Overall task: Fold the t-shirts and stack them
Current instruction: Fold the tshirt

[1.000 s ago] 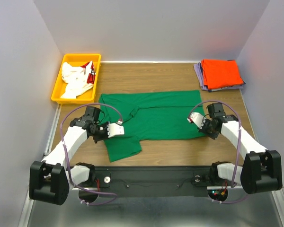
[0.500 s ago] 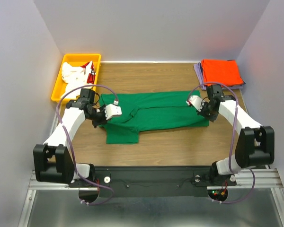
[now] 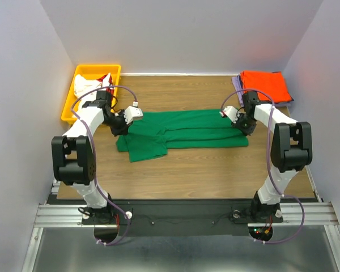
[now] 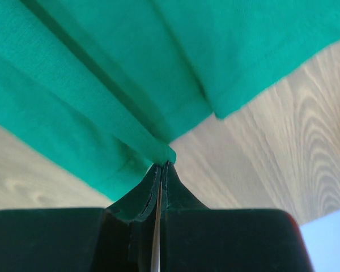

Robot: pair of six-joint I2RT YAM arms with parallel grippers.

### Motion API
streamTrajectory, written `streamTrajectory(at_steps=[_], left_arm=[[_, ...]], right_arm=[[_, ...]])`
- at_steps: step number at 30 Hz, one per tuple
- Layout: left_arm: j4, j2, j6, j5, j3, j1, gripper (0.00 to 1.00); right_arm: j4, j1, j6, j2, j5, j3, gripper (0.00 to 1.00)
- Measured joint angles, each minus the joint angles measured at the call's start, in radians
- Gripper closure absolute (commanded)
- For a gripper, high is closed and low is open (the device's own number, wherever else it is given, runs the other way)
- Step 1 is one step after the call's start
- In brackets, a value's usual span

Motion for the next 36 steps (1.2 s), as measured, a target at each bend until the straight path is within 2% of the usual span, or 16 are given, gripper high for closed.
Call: streamTrajectory(at_steps=[8,24,32,34,36], left_arm=[[0.064,0.127,-0.067,0.001,0.037,0.000,1.00],[0.048,0.167,-0.098,0.003,0.118,0.006,1.00],[0.121,0.226,-0.147,-0.009,0.117,0.006,1.00],[0.145,0.251,-0.160,-0.016,0.117,0.006,0.99],[0.159,0.266,-0.170,-0.021,0.117,0.006,0.88]], right_arm=[[0.018,0.000,0.024,0.135,-0.001,0.089,0.99],[0.031,-0.006,0.033,0.141,-0.002,0.105,1.00],[0.035,-0.010,0.053,0.200,-0.002,0.182,0.99],[0.036,-0.011,0.065,0.205,-0.002,0.189,0.97],[0.036,-0.011,0.078,0.206,-0.003,0.193,0.78]])
